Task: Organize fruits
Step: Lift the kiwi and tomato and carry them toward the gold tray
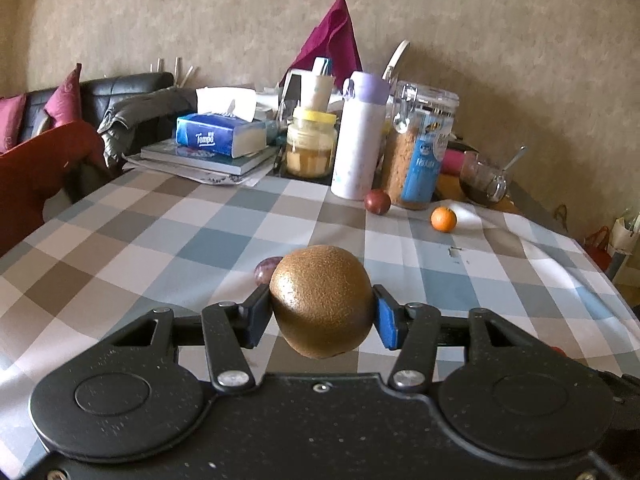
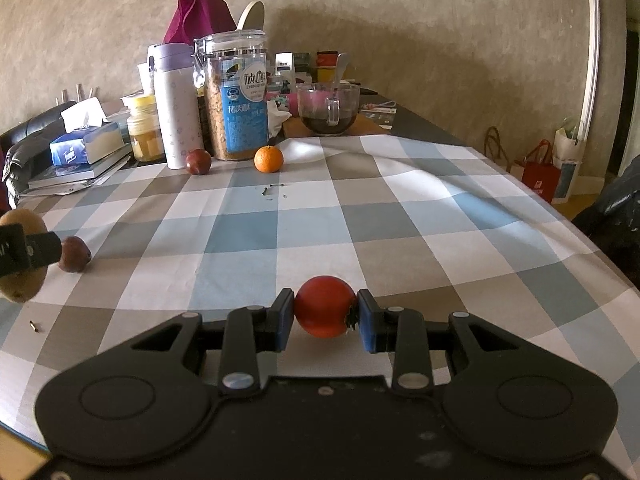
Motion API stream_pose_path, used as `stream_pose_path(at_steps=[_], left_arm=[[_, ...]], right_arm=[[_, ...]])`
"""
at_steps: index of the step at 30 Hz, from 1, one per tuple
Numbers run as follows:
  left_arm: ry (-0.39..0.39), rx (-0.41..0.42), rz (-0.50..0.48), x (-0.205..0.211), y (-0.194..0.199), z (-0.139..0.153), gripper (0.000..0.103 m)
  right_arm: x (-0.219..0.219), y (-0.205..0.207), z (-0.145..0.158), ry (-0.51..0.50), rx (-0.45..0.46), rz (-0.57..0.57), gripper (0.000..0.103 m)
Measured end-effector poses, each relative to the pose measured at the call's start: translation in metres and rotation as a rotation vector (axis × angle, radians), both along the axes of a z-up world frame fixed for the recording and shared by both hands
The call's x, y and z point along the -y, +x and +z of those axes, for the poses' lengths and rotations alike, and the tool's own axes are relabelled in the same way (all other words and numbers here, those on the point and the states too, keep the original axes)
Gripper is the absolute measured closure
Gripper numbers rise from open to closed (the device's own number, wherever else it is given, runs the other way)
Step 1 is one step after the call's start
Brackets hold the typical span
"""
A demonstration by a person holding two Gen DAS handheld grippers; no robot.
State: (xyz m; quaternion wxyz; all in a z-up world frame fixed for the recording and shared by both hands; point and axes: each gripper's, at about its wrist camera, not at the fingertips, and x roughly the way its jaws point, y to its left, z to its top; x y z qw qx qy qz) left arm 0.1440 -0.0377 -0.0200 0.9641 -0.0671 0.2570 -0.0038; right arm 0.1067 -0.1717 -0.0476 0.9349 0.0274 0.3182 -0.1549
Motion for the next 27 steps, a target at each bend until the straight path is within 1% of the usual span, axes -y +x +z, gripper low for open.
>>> stream_pose_path(at_steps=[3, 10, 13, 19, 24, 27], left_arm=[[-0.009, 0.002, -0.002, -0.001, 0.000, 0.000, 0.044], [0.007, 0.006, 0.008, 0.000, -0.002, 0.000, 0.045], [-0.007, 0.009, 0.021, -0.003, -0.003, 0.002, 0.045], [-0.026, 0.009, 0.089, -0.013, -0.002, 0.005, 0.044], [0.018, 0.022, 0.155, -0.016, -0.001, 0.008, 0.045], [0.008, -0.008, 0.160, -0.020, 0.000, 0.014, 0.045]], right_arm=[[0.000, -0.001, 0.000, -0.010, 0.006, -0.003, 0.069], [-0.007, -0.003, 0.000, -0.044, 0.028, 0.017, 0.069], [-0.008, -0.003, 0.001, -0.048, 0.038, 0.018, 0.069], [-0.004, -0.004, 0.003, -0.018, 0.054, -0.001, 0.069], [-0.002, -0.004, 0.008, 0.000, 0.063, -0.009, 0.069], [-0.002, -0.009, 0.022, 0.009, 0.079, 0.000, 0.069]])
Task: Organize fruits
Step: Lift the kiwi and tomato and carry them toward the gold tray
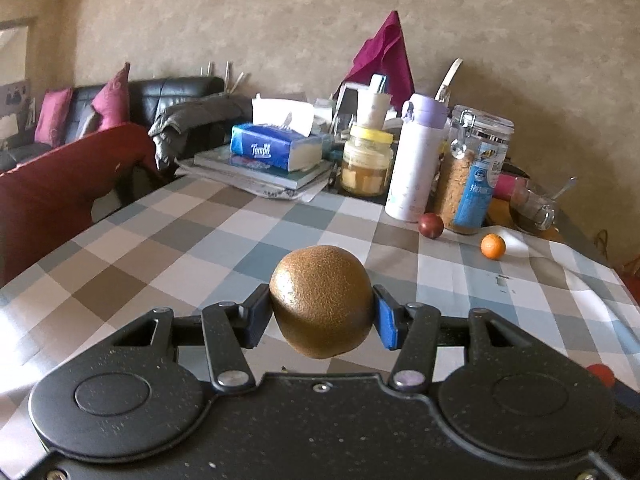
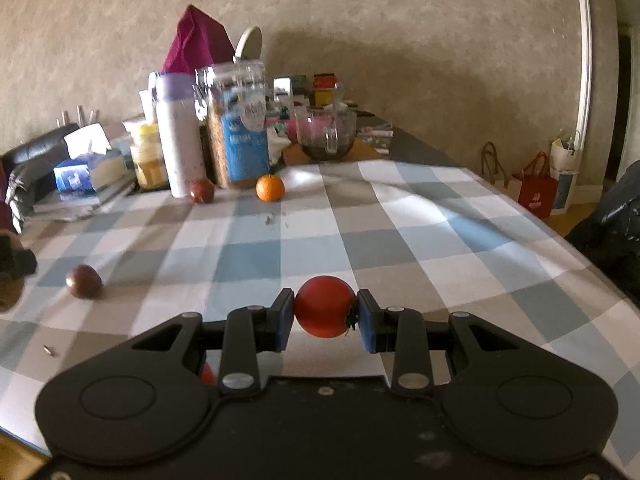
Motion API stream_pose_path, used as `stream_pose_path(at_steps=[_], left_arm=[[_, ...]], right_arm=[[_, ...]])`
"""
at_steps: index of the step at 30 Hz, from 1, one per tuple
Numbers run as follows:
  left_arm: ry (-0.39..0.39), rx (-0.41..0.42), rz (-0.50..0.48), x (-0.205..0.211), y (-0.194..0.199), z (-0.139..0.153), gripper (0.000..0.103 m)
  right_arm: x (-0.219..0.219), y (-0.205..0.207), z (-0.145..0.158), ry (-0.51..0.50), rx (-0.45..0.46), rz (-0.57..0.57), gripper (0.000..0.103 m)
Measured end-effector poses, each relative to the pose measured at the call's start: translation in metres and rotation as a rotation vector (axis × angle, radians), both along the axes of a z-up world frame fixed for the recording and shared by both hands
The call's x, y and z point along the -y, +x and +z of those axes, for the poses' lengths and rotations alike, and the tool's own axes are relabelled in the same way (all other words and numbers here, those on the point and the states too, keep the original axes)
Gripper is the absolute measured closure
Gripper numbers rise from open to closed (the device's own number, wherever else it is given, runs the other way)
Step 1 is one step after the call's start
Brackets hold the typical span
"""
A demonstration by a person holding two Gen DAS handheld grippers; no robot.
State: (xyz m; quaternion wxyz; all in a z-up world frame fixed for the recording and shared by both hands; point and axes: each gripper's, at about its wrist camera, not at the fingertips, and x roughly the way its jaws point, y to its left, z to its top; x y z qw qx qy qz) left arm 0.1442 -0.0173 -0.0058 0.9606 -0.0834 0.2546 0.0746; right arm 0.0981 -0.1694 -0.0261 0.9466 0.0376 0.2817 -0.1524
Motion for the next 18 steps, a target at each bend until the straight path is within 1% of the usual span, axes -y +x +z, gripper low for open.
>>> stream_pose_path(at_steps=[3, 9, 12, 15, 18], left_arm=[[-0.017, -0.026, -0.003, -0.006, -0.005, 0.012, 0.045], [-0.015, -0.004, -0.058, -0.020, -0.037, 0.041, 0.045], [0.000, -0.012, -0.114, -0.025, -0.052, 0.052, 0.045], [-0.007, -0.035, -0.181, -0.032, -0.066, 0.058, 0.045], [-0.017, -0.081, -0.243, -0.036, -0.079, 0.059, 0.045]], right_arm=[[-0.001, -0.009, 0.019, 0.017, 0.021, 0.008, 0.069], [0.000, -0.036, 0.057, 0.080, 0.068, 0.064, 0.069], [0.000, -0.052, 0.072, 0.102, 0.086, 0.094, 0.069], [0.000, -0.069, 0.084, 0.131, 0.102, 0.116, 0.069], [-0.001, -0.083, 0.091, 0.151, 0.107, 0.130, 0.068]])
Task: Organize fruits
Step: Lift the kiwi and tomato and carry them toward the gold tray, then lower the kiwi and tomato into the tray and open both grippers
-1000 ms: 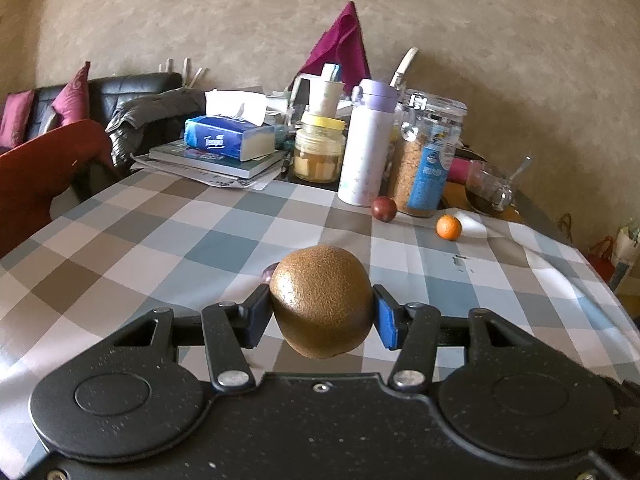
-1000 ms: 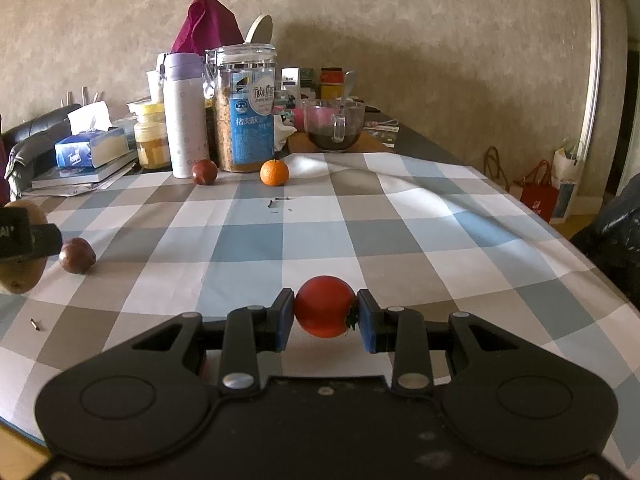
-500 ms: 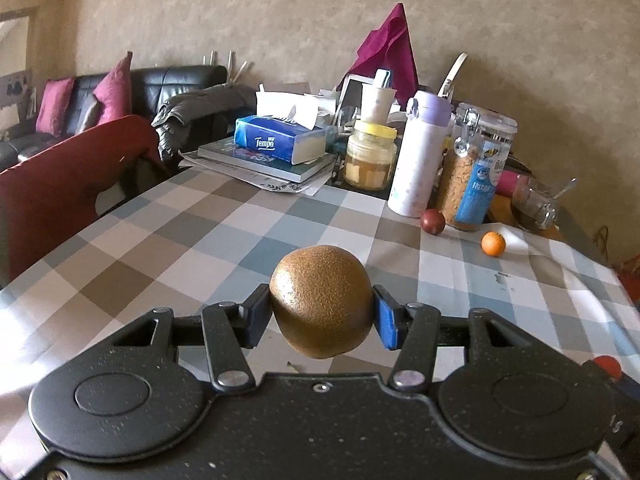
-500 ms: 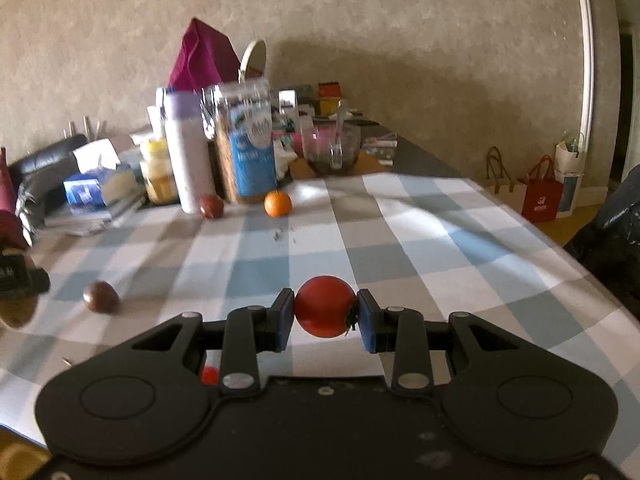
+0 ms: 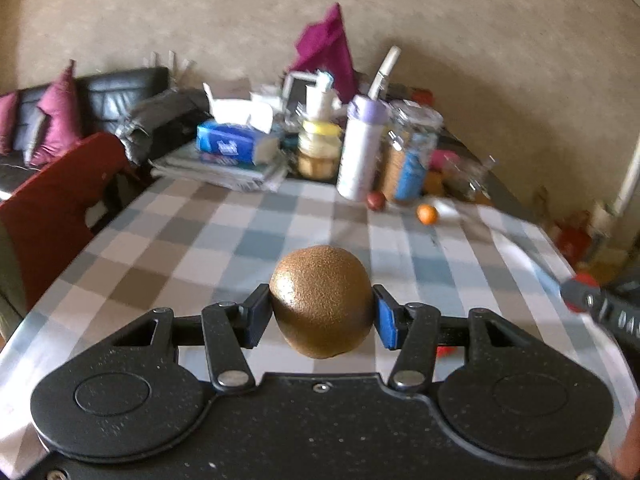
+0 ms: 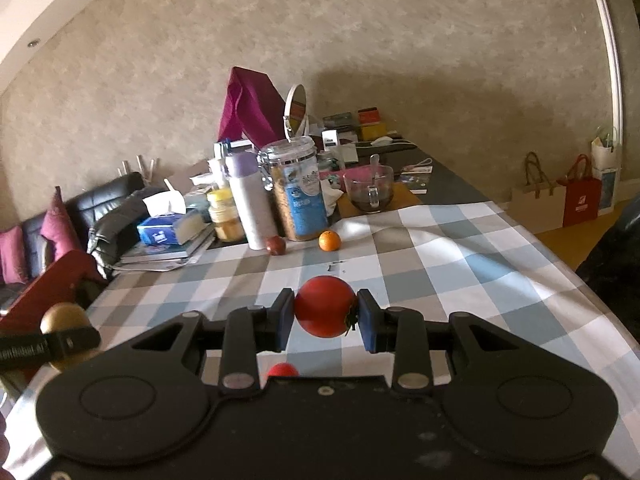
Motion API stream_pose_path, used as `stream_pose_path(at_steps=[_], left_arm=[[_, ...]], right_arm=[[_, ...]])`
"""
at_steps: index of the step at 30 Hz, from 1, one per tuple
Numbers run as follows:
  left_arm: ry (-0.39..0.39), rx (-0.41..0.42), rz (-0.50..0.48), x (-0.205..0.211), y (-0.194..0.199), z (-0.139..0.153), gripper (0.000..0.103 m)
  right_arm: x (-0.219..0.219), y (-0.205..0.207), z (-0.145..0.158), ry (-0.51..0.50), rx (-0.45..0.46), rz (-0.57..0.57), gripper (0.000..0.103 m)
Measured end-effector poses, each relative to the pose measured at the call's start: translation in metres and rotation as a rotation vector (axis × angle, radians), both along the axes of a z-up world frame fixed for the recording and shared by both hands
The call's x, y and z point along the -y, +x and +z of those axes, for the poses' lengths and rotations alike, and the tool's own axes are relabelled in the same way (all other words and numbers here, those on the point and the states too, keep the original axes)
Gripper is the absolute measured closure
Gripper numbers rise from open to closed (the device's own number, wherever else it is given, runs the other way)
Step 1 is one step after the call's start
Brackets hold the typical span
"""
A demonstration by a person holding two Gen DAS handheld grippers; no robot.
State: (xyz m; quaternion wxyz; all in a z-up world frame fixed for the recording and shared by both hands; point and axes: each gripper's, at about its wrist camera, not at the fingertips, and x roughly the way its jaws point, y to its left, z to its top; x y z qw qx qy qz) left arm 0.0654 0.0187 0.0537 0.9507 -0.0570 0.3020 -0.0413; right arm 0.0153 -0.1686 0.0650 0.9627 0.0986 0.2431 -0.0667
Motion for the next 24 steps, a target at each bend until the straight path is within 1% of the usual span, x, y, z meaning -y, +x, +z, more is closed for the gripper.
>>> stream_pose_path(at_steps=[5, 8, 12, 15, 16, 19, 22, 24], left_arm=[[0.025, -0.066, -0.095, 0.000, -0.026, -0.004, 0.045], [0.015, -0.115, -0.140, 0.001, -0.038, -0.009, 0.045], [0.003, -0.200, -0.203, 0.007, -0.047, -0.018, 0.045], [0.017, -0.258, -0.245, 0.015, -0.055, -0.026, 0.045], [0.018, -0.275, -0.257, 0.018, -0.056, -0.029, 0.045], [0.011, -0.331, -0.296, 0.023, -0.064, -0.036, 0.045], [0.004, -0.394, -0.329, 0.028, -0.070, -0.044, 0.045], [0.008, -0.436, -0.337, 0.032, -0.072, -0.050, 0.045]], right_arm=[[0.003, -0.028, 0.006, 0.040, -0.017, 0.034, 0.068], [0.001, -0.045, 0.005, 0.033, -0.048, 0.044, 0.068], [0.000, -0.065, -0.002, 0.022, -0.140, 0.072, 0.068], [-0.002, -0.075, -0.010, 0.025, -0.249, 0.099, 0.068], [-0.002, -0.077, -0.013, 0.033, -0.288, 0.104, 0.068], [-0.001, -0.087, -0.018, 0.073, -0.369, 0.125, 0.068], [-0.004, -0.093, -0.025, 0.099, -0.432, 0.156, 0.068], [-0.007, -0.098, -0.027, 0.092, -0.450, 0.171, 0.068]])
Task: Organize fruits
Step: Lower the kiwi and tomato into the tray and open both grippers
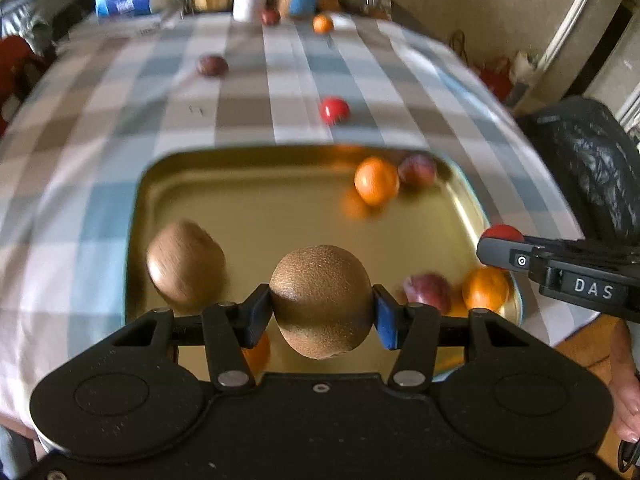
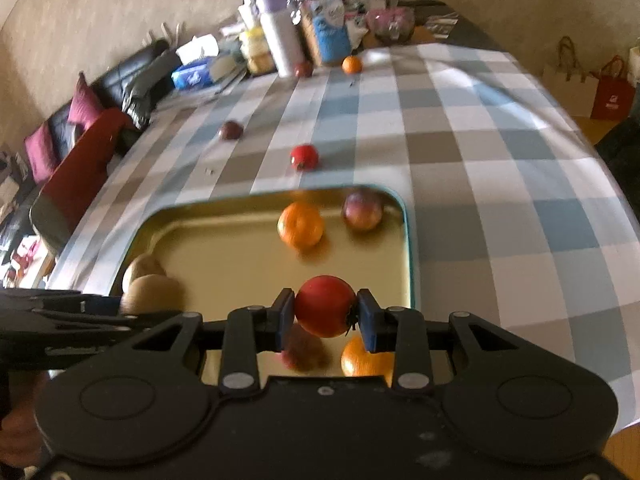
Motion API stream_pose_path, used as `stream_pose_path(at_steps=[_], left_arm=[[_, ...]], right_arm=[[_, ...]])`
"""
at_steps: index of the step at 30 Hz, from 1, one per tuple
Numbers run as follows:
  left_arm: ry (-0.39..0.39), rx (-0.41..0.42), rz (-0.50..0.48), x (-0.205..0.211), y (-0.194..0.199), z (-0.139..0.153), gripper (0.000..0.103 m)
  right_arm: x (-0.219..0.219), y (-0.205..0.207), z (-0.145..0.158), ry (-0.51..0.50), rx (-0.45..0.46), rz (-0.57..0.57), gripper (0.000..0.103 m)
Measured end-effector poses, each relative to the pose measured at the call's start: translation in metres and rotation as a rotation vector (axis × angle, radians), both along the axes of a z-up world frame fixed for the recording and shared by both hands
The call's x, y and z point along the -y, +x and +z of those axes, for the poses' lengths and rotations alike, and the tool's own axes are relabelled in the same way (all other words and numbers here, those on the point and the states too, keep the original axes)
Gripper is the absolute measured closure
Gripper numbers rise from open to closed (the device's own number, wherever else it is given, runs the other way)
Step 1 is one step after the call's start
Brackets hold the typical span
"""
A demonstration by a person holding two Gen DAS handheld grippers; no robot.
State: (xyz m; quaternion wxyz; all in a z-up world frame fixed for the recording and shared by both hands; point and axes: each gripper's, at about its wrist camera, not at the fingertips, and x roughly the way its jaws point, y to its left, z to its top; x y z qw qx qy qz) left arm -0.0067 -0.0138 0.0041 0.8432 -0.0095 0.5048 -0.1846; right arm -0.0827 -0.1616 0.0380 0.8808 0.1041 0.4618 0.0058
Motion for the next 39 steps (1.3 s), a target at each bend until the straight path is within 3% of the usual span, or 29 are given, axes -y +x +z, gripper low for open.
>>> stream_pose_path(at_steps=[7, 28, 31, 35, 39], left_arm=[[0.071, -0.007, -0.015, 0.011, -0.007, -0.009, 0.045], [0.077, -0.037, 0.008, 0.010, 0.004, -0.012, 0.045], [0.054, 0.010, -0.010, 0.008, -0.002, -0.003, 0.045], [0.094, 0.093, 0.011, 0.008, -0.007, 0.008, 0.044], [0.129, 0.103, 0.032, 0.005, -0.007, 0.006, 0.044]], right_arm=[[-0.005, -0.005, -0.003, -0.022, -0.004, 0.018, 0.068], [0.002, 0.007, -0.009, -0.039, -0.026, -0.021, 0.068], [0.001, 0.008, -0.010, -0.043, -0.033, -0.021, 0.068], [-0.001, 0.009, -0.010, -0.047, -0.035, -0.019, 0.068], [-0.001, 0.010, -0.010, -0.049, -0.032, -0.017, 0.068]])
